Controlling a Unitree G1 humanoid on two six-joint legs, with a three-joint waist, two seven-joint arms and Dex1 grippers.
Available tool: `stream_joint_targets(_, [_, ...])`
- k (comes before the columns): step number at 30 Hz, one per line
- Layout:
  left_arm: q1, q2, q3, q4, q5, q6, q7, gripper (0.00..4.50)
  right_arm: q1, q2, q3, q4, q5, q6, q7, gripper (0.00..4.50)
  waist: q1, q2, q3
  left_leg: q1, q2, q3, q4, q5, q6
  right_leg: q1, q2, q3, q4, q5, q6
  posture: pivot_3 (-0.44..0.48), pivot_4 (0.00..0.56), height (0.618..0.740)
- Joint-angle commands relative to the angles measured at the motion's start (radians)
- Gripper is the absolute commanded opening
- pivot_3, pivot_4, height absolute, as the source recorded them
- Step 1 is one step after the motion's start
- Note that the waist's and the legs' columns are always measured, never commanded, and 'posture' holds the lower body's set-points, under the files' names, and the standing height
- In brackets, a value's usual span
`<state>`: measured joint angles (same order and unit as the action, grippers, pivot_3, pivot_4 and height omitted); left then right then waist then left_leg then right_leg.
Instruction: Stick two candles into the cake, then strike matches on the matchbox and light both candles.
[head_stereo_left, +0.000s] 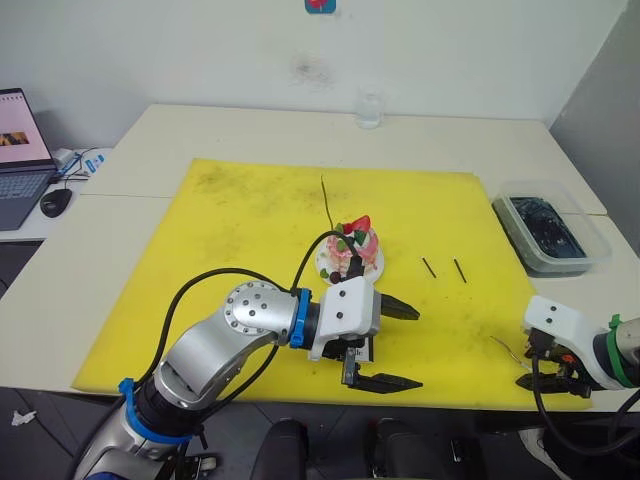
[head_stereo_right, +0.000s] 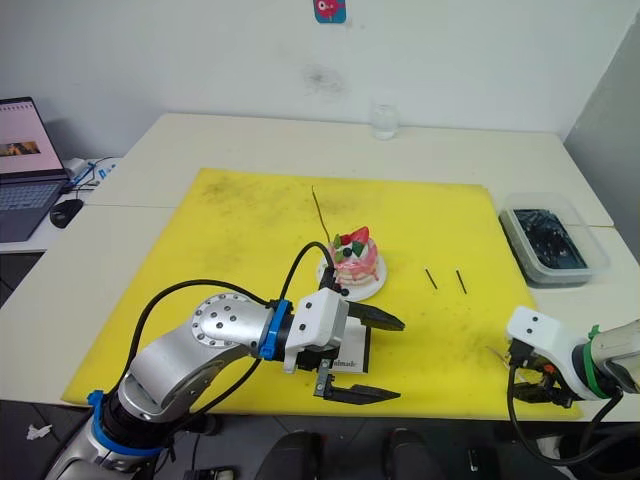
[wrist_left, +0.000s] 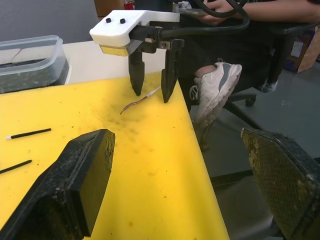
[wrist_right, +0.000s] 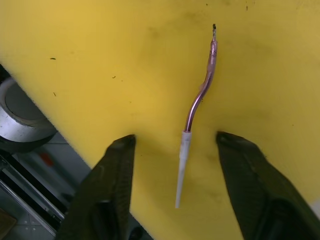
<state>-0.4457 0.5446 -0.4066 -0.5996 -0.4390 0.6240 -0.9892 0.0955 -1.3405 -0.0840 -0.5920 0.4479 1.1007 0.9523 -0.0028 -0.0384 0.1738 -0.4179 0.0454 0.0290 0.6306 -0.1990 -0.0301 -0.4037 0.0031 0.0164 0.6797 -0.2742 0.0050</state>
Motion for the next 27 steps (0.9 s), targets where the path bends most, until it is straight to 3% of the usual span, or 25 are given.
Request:
stream_joint_targets(1, [0.003,-0.002,0.003,-0.036,-0.005,-0.017,0.007,4.50,-0.011,-0.004,0.015,0.001,-0.010,-0.006,-0.008,1.31,0.000,0.000,0.000,0.000,0.000,0.000,0.000,0.000,0.000,0.000,0.000,0.000,0.000,0.000,0.000,0.000,0.150,0.740])
stream_joint_targets(4, [0.020,0.004,0.000,-0.035,0.003,-0.031,0.005,4.50,-0.022,-0.005,0.022,0.008,-0.009,-0.008,-0.007,0.15,0.000,0.000,0.000,0.000,0.000,0.000,0.000,0.000,0.000,0.000,0.000,0.000,0.000,0.000,0.000,0.000,0.150,0.740])
stream_joint_targets(5, [0.024,0.006,-0.001,-0.034,0.006,-0.035,0.004,4.50,-0.025,-0.006,0.024,0.010,-0.008,-0.008,-0.007,0.01,0.000,0.000,0.000,0.000,0.000,0.000,0.000,0.000,0.000,0.000,0.000,0.000,0.000,0.000,0.000,0.000,0.150,0.740])
stream_joint_targets(13, [0.066,0.005,0.009,-0.025,0.025,-0.062,0.021,4.50,-0.096,-0.039,-0.062,0.046,0.049,0.004,0.066,0.01,0.000,0.000,0.000,0.000,0.000,0.000,0.000,0.000,0.000,0.000,0.000,0.000,0.000,0.000,0.000,0.000,0.150,0.740])
stream_joint_targets(16, [0.105,0.027,0.060,-0.036,0.008,-0.049,0.045,4.50,-0.212,0.015,-0.119,0.058,0.103,-0.022,0.068,0.01,-0.005,0.000,0.000,0.001,0.001,0.001,0.000,0.000,0.000,0.000,0.000,0.001,0.000,0.000,0.000,0.000,0.150,0.740])
stream_joint_targets(18, [0.135,0.053,0.106,-0.055,-0.014,-0.026,0.058,4.50,-0.323,0.112,-0.138,0.057,0.152,-0.040,0.025,0.01,-0.010,0.000,0.000,0.001,0.001,0.001,0.000,0.000,0.000,0.000,0.002,0.001,0.000,0.000,0.000,0.000,0.150,0.740])
stream_joint_targets(21, [0.173,0.083,0.186,-0.085,-0.055,0.016,0.093,4.50,-0.487,0.363,-0.122,0.048,0.199,-0.067,-0.116,0.01,-0.017,-0.001,0.001,0.001,0.001,-0.002,-0.001,0.000,0.000,0.000,0.005,-0.001,0.001,0.000,0.000,0.000,0.150,0.740])
stream_joint_targets(27, [0.259,0.077,0.362,-0.060,-0.086,0.002,0.190,4.50,-0.528,0.809,0.009,0.114,0.035,-0.467,-0.321,0.01,-0.024,-0.001,0.001,0.000,0.002,-0.002,-0.001,0.000,0.000,-0.001,0.006,0.000,0.001,0.000,0.000,0.000,0.150,0.740])
